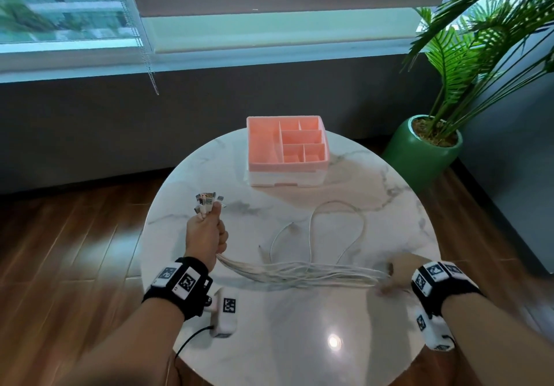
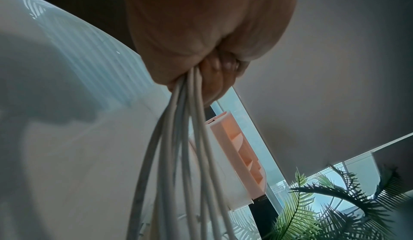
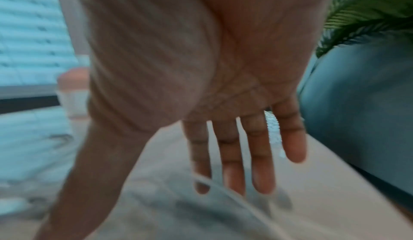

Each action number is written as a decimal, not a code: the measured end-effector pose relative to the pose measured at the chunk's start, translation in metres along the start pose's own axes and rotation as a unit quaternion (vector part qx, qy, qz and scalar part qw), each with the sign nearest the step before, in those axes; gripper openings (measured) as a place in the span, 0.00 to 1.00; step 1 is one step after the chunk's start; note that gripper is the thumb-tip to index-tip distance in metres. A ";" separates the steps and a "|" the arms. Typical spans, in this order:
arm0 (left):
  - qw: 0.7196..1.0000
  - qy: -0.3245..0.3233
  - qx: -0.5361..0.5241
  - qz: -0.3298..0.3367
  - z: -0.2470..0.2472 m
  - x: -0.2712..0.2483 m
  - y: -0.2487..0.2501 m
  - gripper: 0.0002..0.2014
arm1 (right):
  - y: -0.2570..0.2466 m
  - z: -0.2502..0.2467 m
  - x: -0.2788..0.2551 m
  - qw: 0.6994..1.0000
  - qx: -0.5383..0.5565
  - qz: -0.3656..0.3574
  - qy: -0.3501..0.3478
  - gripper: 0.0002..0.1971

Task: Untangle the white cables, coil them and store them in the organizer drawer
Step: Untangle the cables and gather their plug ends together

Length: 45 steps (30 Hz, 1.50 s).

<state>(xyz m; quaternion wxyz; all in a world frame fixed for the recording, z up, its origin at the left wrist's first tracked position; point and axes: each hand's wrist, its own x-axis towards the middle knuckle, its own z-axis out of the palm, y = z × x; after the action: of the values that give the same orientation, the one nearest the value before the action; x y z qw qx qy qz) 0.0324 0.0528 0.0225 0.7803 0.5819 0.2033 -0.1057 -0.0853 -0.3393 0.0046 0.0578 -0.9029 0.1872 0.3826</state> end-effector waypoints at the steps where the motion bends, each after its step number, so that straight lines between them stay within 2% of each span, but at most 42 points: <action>1: 1.000 -0.001 0.002 -0.002 0.000 0.000 -0.001 0.21 | -0.015 -0.010 -0.002 1.000 -0.005 -0.023 0.017 0.34; 5: 1.000 -0.003 0.004 -0.008 0.002 -0.001 -0.003 0.21 | -0.088 -0.040 -0.006 0.985 0.071 -0.117 0.110 0.19; 8: 1.000 -0.004 0.011 -0.017 0.003 -0.003 -0.002 0.22 | -0.145 -0.042 -0.006 0.964 0.119 -0.198 0.132 0.11; 9: 1.000 0.000 0.012 -0.016 -0.001 -0.003 0.000 0.22 | -0.166 -0.038 -0.004 0.959 0.124 -0.223 0.122 0.12; 11: 1.000 -0.009 0.011 -0.018 0.001 -0.006 0.000 0.22 | -0.192 -0.027 0.003 0.959 0.103 -0.250 0.089 0.20; 14: 1.000 -0.018 0.015 -0.017 0.000 -0.008 0.001 0.23 | -0.213 -0.007 0.017 0.970 0.056 -0.231 0.057 0.25; 18: 1.000 -0.020 0.006 -0.009 -0.006 -0.007 0.001 0.23 | -0.217 0.006 0.030 0.979 0.035 -0.187 0.078 0.14; 21: 1.000 -0.023 0.007 -0.009 -0.007 -0.007 -0.001 0.23 | -0.195 0.010 0.041 0.981 0.081 -0.134 0.117 0.14; 23: 0.999 -0.031 0.009 -0.012 -0.006 -0.006 -0.003 0.22 | -0.179 0.009 0.043 0.975 0.128 -0.110 0.141 0.10; 24: 0.999 -0.036 0.011 -0.013 -0.005 -0.006 -0.004 0.21 | -0.173 0.007 0.042 0.966 0.173 -0.106 0.158 0.06; 26: 0.999 -0.043 0.014 -0.015 -0.002 -0.006 -0.005 0.19 | -0.169 -0.002 0.039 0.924 0.307 -0.104 0.204 0.08; 29: 0.998 -0.054 0.008 -0.011 0.007 -0.007 -0.005 0.17 | -0.181 -0.027 0.024 0.811 0.522 -0.142 0.224 0.16; 31: 0.998 -0.064 0.007 -0.007 0.014 -0.009 -0.003 0.21 | -0.199 -0.044 0.005 0.757 0.591 -0.193 0.203 0.13; 33: 0.997 -0.075 0.005 0.002 0.019 -0.010 -0.002 0.23 | -0.219 -0.056 -0.018 0.733 0.600 -0.254 0.195 0.09; 35: 0.996 -0.091 0.003 0.013 0.023 -0.011 0.001 0.22 | -0.236 -0.056 -0.034 0.731 0.585 -0.302 0.180 0.06; 38: 0.993 -0.109 0.007 0.035 0.025 -0.011 0.002 0.18 | -0.254 -0.041 -0.042 0.750 0.545 -0.341 0.154 0.04; 45: 0.995 -0.091 0.014 0.033 0.019 -0.012 -0.007 0.16 | -0.258 -0.026 -0.043 0.789 0.458 -0.345 0.221 0.02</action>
<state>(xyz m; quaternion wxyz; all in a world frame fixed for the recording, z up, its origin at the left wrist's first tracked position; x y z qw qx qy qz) 0.0224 0.0317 0.0266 0.7904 0.5871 0.1107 -0.1352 0.0034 -0.0943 0.0435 0.5499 -0.8349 0.0242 -0.0034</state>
